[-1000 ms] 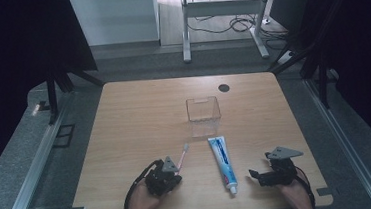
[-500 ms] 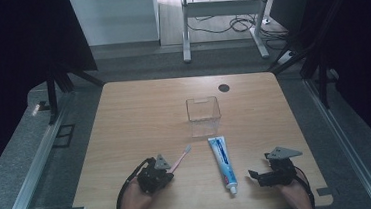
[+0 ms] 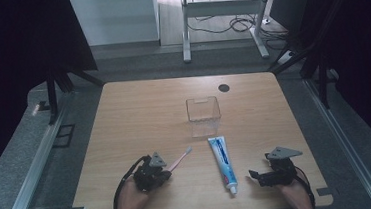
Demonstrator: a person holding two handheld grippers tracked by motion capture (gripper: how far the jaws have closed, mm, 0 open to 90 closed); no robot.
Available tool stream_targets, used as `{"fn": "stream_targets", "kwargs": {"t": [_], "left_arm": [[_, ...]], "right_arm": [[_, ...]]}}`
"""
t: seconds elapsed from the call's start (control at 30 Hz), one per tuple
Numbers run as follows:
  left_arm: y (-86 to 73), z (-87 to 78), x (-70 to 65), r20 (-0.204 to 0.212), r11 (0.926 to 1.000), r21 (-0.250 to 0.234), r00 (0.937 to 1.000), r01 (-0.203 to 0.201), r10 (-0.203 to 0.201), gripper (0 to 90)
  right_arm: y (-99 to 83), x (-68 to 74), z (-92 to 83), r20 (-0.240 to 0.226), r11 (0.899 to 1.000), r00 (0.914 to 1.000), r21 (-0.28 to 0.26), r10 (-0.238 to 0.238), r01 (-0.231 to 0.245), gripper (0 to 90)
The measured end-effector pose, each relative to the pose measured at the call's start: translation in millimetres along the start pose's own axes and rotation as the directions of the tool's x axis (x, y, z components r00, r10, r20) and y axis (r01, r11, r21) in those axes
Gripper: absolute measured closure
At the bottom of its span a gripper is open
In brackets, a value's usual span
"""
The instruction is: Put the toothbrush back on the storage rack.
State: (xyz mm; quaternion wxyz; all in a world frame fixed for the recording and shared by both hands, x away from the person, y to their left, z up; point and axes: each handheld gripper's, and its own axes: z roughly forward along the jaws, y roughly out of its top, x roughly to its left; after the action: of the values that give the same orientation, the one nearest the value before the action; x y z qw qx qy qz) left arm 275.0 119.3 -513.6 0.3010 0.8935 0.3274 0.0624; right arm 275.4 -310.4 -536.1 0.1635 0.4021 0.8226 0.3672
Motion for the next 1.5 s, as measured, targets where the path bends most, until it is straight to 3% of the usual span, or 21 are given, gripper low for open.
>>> {"fn": "stream_targets", "kwargs": {"t": [0.3, 0.63, 0.97, 1.07, 1.1, 1.27, 1.37, 1.5], "left_arm": [[9.7, -5.3, 7.0, -0.014, 0.9993, 0.037, 0.9999, 0.007, -0.007, 81.8], [33.9, 1.7, 12.1, -0.027, 0.989, 0.148, 0.9996, -0.001, 0.005, 77.6], [59.1, 14.5, 15.8, 0.007, 0.9595, 0.281, 0.9998, 0.014, -0.016, 76.0], [65.8, 18.4, 16.3, 0.013, 0.946, 0.324, 0.9999, 0.002, -0.007, 75.6], [68.6, 19.7, 16.7, 0.015, 0.9366, 0.35, 0.9999, -0.013, 0.009, 75.6], [77.3, 28.1, 16.7, 0.003, 0.9102, 0.413, 0.9994, -0.032, 0.033, 75.2], [80.5, 32.9, 16.5, -0.003, 0.8978, 0.439, 0.9993, -0.032, 0.037, 75.3], [81.1, 38.1, 16.7, -0.011, 0.8902, 0.455, 0.9996, -0.02, 0.028, 75.2]], "right_arm": [[-1.2, -0.2, -0.2, 0.006, 1.0, 1.0, 0.007, 0.005, -0.005, 6.3], [-1.6, 0.9, 0.5, 0.003, 1.0, 0.9999, 0.015, 0.01, -0.01, 6.3], [-2.0, 0.3, 0.7, 0.008, 1.0, 0.9998, 0.019, 0.016, -0.016, 6.1], [-2.1, 0.2, 0.9, 0.007, 1.0, 0.9999, 0.021, 0.015, -0.015, 6.1], [-2.1, 0.2, 1.0, 0.006, 1.0, 0.9999, 0.022, 0.014, -0.014, 6.1], [-2.3, 0.4, 1.8, 0.003, 1.0, 0.9999, 0.025, 0.012, -0.012, 6.1], [-2.3, 0.3, 1.9, 0.003, 1.0, 0.9999, 0.024, 0.012, -0.012, 6.1], [-2.5, 0.0, 1.8, 0.002, 1.0, 0.9999, 0.024, 0.012, -0.012, 6.1]]}}
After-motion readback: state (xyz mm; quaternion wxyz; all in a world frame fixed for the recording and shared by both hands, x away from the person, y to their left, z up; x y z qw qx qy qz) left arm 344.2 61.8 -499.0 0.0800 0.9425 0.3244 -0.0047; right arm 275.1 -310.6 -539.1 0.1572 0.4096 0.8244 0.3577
